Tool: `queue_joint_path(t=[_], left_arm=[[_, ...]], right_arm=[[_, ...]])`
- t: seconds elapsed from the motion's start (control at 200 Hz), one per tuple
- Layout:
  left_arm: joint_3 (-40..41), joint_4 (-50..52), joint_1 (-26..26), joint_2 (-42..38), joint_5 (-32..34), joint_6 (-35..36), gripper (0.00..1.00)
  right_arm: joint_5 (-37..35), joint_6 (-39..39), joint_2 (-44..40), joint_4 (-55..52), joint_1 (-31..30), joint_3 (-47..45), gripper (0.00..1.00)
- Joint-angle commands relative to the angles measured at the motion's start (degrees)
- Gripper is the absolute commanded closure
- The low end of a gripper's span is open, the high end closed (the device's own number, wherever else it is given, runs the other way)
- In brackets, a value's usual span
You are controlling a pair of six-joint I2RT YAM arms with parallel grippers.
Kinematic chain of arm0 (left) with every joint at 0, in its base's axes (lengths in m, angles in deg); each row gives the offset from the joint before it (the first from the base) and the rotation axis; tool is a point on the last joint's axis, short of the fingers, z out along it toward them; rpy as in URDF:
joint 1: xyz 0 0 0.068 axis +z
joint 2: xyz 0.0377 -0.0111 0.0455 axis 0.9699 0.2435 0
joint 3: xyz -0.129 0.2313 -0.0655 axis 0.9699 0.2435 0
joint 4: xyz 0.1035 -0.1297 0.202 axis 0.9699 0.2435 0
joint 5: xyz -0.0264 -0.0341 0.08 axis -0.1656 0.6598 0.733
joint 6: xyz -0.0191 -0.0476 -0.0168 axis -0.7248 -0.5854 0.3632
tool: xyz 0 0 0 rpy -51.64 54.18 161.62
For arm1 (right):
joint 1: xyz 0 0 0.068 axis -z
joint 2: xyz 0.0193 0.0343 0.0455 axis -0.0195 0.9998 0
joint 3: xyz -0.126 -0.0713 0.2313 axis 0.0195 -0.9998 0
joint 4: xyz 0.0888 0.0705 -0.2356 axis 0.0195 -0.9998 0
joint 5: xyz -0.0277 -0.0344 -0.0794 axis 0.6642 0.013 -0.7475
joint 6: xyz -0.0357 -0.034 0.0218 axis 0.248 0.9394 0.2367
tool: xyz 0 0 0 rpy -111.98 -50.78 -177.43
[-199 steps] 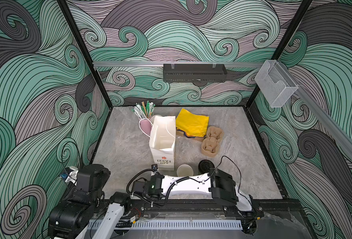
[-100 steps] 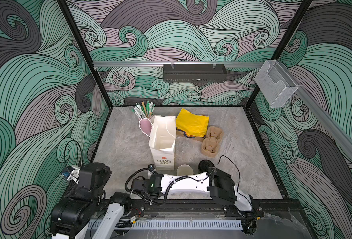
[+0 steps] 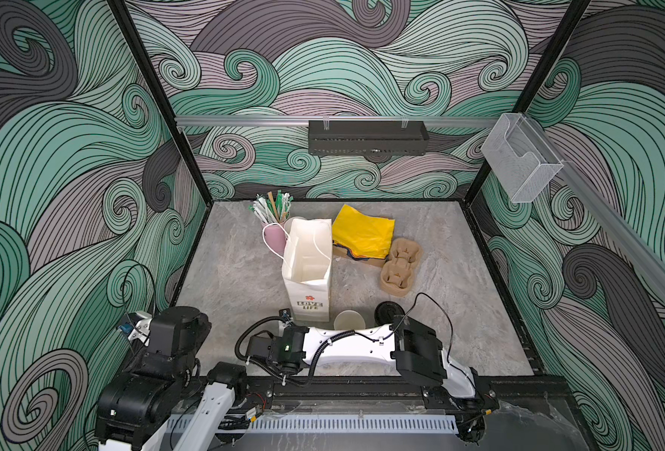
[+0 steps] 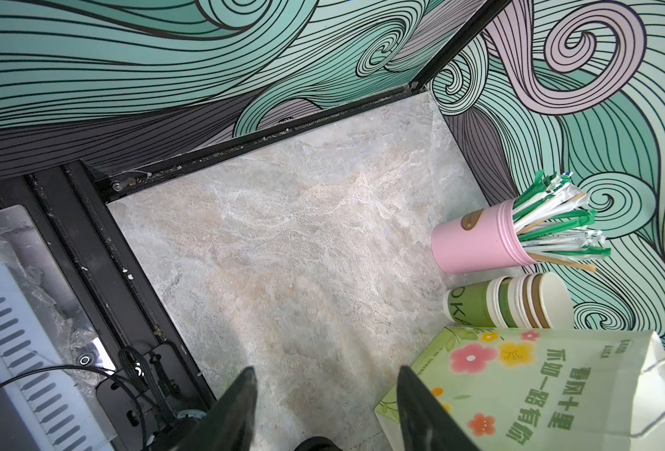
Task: Pack a coffee takeout order
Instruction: Pick up the lid from the lid.
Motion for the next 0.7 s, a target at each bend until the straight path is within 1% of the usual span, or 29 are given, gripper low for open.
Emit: queue_joint_path(t=[0.0,0.135,0.315,0.5,0.695], left_arm=[[-0.26,-0.13,0.43,0.47,-0.14,1.13,0.41],[-0.11,0.03,0.45,0.32,-0.24,0.97,0.41],[-0.69,0.60,0.43,0.08,-0.14,0.88,0.41],[-2.36,1.64,0.44,0.42,0.22,1.57,0.41],[-3.33,2.84,0.49,0.31,-0.33,1.86,0.41]], right_arm=[[-2.11,1.26,0.80,-3.59,-0.05,2.54,0.31],[-2.22,2.62,0.71,-4.11,-0.20,3.12,0.30],[-1.99,5.15,-0.06,-4.67,-0.97,3.96,0.31],[-2.37,8.22,-2.60,-7.07,-3.32,4.96,0.32],[-2.75,7.73,-6.62,-11.96,-6.52,4.14,0.32]])
